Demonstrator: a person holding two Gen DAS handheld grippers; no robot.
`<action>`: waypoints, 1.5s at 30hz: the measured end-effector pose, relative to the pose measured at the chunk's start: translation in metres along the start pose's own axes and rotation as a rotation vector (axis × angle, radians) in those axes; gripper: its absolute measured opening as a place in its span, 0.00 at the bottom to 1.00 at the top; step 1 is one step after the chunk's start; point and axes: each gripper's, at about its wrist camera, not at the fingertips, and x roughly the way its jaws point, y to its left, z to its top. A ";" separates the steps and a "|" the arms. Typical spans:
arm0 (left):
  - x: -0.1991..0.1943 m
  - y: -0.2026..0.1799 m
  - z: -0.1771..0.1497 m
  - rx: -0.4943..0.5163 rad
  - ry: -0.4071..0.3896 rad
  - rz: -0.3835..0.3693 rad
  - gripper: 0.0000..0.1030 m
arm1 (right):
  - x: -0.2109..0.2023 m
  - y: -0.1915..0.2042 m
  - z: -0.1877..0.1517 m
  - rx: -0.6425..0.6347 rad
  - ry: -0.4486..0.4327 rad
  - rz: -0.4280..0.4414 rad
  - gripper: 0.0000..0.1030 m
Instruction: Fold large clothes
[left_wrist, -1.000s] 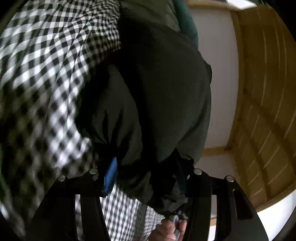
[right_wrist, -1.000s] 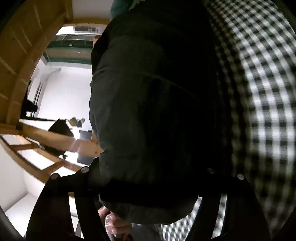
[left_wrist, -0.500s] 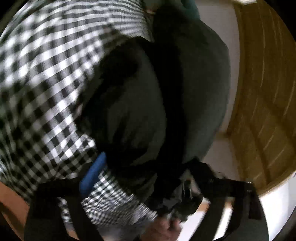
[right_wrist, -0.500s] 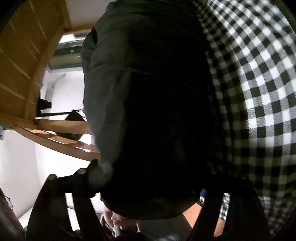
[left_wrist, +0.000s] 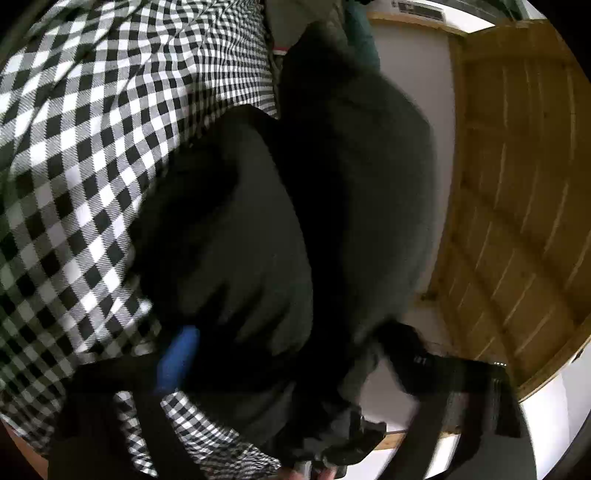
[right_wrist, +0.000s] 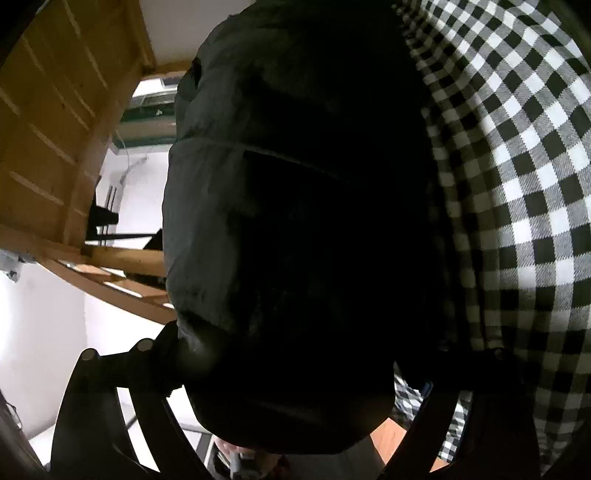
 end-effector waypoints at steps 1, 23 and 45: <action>-0.006 0.000 -0.001 0.007 0.002 0.003 0.66 | -0.001 -0.002 0.000 0.010 -0.008 0.004 0.85; -0.027 0.025 -0.014 0.086 0.052 0.074 0.47 | -0.036 0.015 0.012 -0.022 -0.077 -0.024 0.64; 0.011 0.034 -0.041 -0.103 -0.059 0.018 0.87 | -0.046 0.053 0.123 -0.037 0.029 -0.031 0.98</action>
